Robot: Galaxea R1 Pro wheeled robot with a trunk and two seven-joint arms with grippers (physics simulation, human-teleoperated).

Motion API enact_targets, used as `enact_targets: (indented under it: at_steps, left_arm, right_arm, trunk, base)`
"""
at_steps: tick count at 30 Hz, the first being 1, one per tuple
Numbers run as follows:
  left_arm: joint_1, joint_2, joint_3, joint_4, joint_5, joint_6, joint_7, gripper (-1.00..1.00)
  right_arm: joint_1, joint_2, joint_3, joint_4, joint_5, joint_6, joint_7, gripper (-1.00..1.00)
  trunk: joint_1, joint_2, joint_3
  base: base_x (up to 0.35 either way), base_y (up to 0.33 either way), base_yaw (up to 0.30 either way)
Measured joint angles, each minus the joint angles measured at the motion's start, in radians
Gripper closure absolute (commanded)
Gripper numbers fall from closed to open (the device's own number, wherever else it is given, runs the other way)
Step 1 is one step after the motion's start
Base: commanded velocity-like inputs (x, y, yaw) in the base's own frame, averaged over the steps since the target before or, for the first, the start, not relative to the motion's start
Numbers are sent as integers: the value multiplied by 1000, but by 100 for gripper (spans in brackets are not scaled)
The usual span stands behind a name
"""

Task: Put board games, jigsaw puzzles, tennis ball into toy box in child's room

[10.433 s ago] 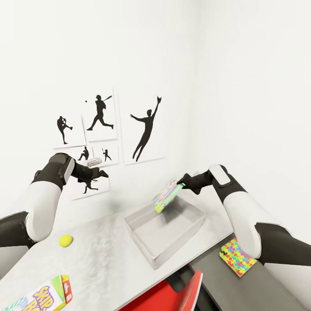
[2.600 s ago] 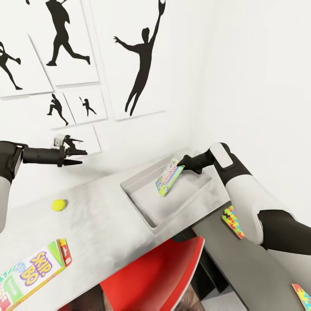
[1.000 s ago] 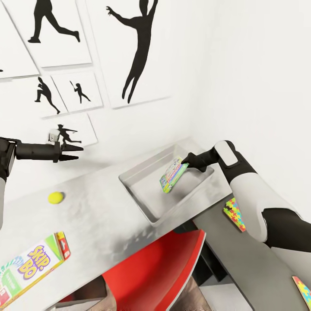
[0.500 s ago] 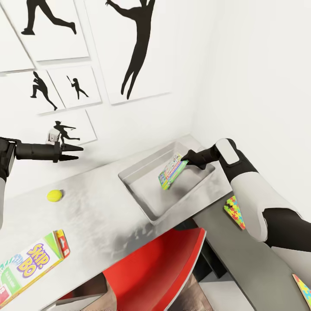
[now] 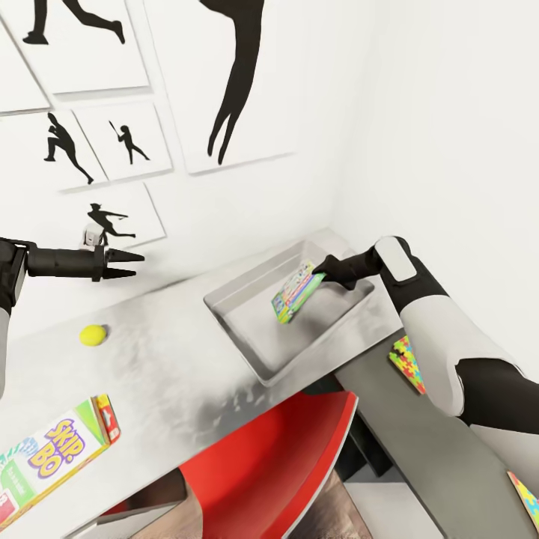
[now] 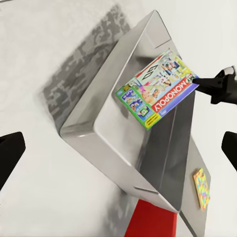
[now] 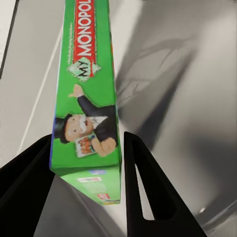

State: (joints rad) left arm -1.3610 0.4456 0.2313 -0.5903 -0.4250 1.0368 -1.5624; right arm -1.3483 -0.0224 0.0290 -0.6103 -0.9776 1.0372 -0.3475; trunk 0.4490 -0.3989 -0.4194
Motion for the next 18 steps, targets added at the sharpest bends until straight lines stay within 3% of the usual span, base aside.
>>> enact_targets:
  at_steps: [18]
  left_arm:
    - [0,1,0,0,0,0,0,-100]
  right_arm:
    - [-1,0,0,-40,-27,-4,1,100]
  trunk:
    - [0,0,-28]
  base:
    - [0,0,0]
